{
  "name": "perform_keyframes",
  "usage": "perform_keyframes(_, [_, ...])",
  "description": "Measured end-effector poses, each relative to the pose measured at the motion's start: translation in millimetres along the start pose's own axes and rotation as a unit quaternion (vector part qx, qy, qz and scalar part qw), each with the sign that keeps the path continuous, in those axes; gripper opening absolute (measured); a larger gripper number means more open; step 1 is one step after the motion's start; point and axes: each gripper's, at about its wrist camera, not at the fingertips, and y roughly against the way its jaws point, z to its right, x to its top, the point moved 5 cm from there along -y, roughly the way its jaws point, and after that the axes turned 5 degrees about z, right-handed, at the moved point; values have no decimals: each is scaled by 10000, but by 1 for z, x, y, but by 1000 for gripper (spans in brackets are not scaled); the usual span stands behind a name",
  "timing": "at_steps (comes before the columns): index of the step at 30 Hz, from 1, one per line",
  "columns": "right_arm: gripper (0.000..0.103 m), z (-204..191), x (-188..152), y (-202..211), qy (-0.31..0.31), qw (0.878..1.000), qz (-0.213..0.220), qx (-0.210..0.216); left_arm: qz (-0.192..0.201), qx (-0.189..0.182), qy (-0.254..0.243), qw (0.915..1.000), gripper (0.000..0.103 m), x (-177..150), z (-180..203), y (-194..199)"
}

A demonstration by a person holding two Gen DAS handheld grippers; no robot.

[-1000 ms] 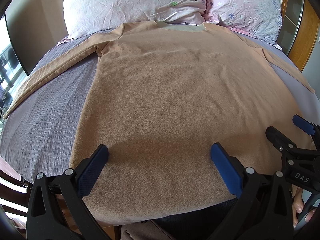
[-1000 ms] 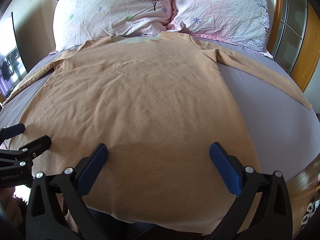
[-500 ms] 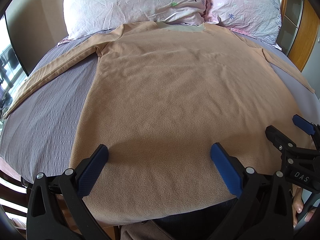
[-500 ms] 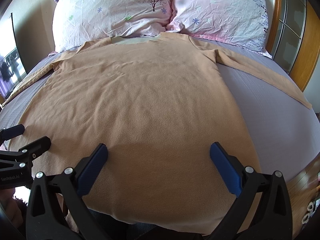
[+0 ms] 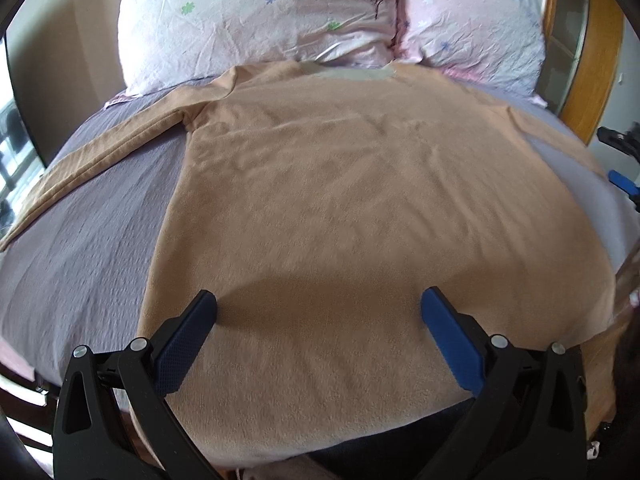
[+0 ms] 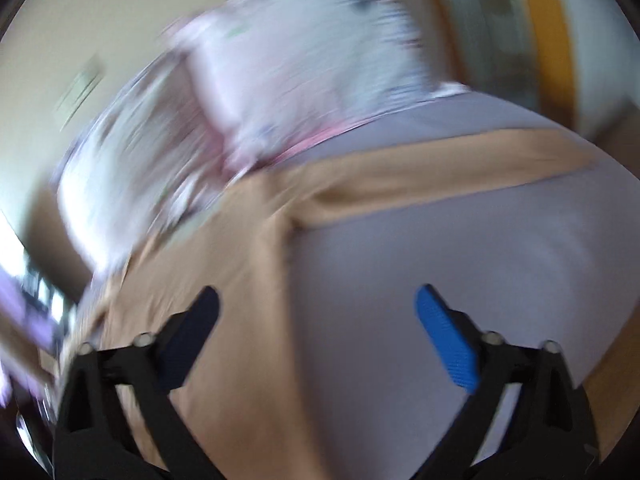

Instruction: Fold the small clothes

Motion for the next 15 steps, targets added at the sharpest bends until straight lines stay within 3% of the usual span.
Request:
perform_keyframes(1, [55,23,17,-4,-329,9992,65,-234,148,-272,90,9995,102,4,-3,1])
perform_keyframes(2, [51,54,37,-10,-749,9954,101,-593,302,-471,190,9983,102,8,-6,3])
perform_keyframes(5, [51,127,72,-28,-1869,9753,149,-1171,915,-641,431,9928,102,26,-22,13])
perform_keyframes(9, [51,177,87,-51,-2761,9512,69,-1373,1622,-572,706,9826,102,50,-49,24])
perform_keyframes(12, [51,196,89,-68,-3076,9385,-14,-1565,1804,-663,1011,9761,102,61,-74,22])
perform_keyframes(15, [49,203,86,-70,-3319,9296,173,-1592,1792,-527,1333,9733,102,64,-98,18])
